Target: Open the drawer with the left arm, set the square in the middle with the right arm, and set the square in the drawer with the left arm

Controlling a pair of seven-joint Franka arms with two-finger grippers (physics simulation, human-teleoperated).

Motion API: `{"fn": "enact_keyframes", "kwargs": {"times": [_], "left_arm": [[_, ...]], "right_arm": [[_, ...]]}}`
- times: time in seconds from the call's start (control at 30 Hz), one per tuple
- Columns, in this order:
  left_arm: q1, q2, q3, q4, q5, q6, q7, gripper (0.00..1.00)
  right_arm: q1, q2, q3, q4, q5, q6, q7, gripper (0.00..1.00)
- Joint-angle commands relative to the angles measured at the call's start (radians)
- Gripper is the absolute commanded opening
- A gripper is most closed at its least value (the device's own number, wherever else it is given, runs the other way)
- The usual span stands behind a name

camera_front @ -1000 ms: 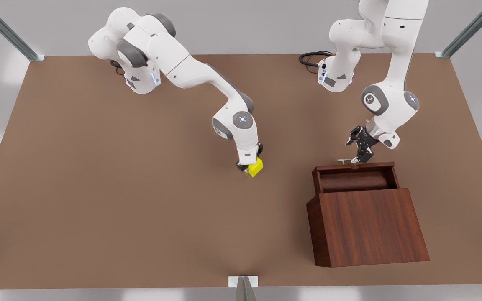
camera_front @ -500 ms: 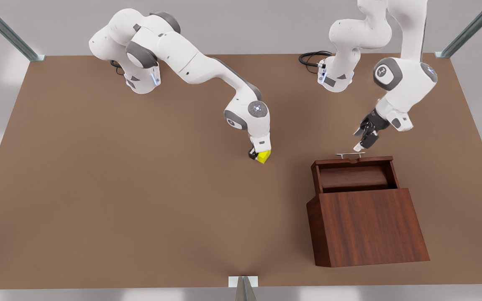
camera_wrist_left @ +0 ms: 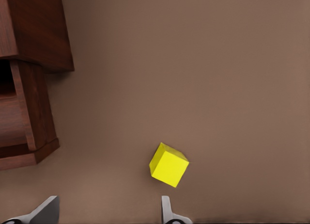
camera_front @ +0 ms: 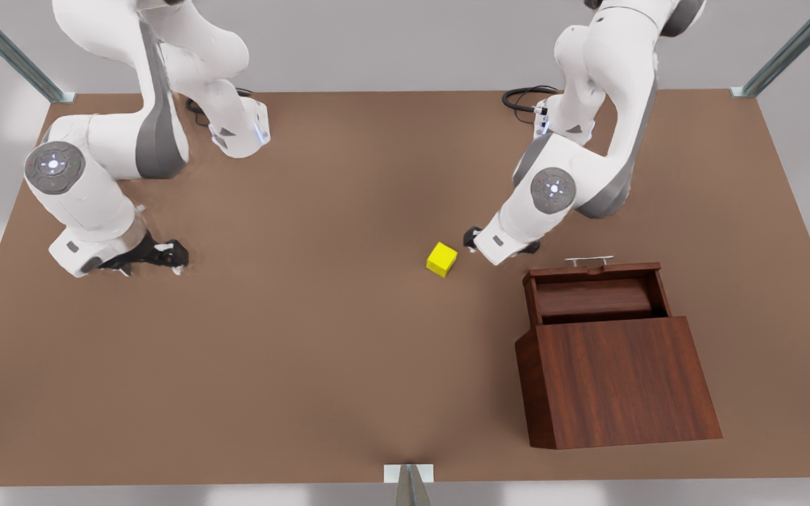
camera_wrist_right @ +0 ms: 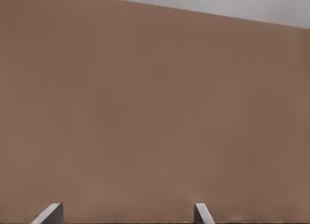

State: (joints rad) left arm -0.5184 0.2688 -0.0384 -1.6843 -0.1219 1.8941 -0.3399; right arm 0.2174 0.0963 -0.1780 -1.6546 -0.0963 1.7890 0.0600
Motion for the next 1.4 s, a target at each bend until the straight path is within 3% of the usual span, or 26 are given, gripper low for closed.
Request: {"fn": "enact_keyframes", "kwargs": {"times": [0.0, 0.07, 0.13, 0.27, 0.47, 1.1, 1.17, 1.2, 1.37], "left_arm": [[-0.009, 0.012, 0.0, 0.005, 0.024, 0.006, 0.01, 1.0], [-0.068, 0.059, 0.0, -0.009, 0.025, 0.121, 0.042, 1.0], [-0.094, 0.078, 0.002, -0.041, 0.025, 0.175, 0.042, 1.0], [-0.164, 0.096, 0.002, -0.159, 0.025, 0.342, 0.039, 1.0], [-0.189, 0.102, 0.003, -0.336, 0.097, 0.542, 0.038, 1.0], [-0.207, 0.273, 0.012, -0.336, 0.146, 0.665, 0.016, 1.0], [-0.207, 0.277, 0.012, -0.338, 0.146, 0.665, 0.016, 0.78], [-0.207, 0.277, 0.012, -0.338, 0.146, 0.665, 0.016, 0.72], [-0.209, 0.279, 0.012, -0.338, 0.145, 0.665, 0.015, 0.62]], "right_arm": [[0.073, 0.002, -0.003, -0.001, 0.001, -0.002, 0.0, 1.0], [0.01, 0.008, 0.017, 0.001, 0.0, 0.009, -0.002, 1.0], [-0.197, 0.019, 0.218, 0.015, 0.001, -0.003, -0.049, 1.0], [-0.204, 0.062, 0.216, 0.157, 0.004, -0.118, -0.036, 1.0], [-0.223, 0.049, 0.201, 0.208, 0.064, -0.178, -0.026, 1.0], [-0.222, 0.095, 0.203, 0.268, 0.079, -0.132, -0.022, 1.0], [-0.223, 0.095, 0.201, 0.268, 0.083, -0.131, -0.022, 1.0], [-0.227, 0.097, 0.198, 0.28, 0.084, -0.132, -0.023, 1.0], [-0.227, 0.099, 0.199, 0.299, 0.089, -0.132, -0.023, 1.0]]}}
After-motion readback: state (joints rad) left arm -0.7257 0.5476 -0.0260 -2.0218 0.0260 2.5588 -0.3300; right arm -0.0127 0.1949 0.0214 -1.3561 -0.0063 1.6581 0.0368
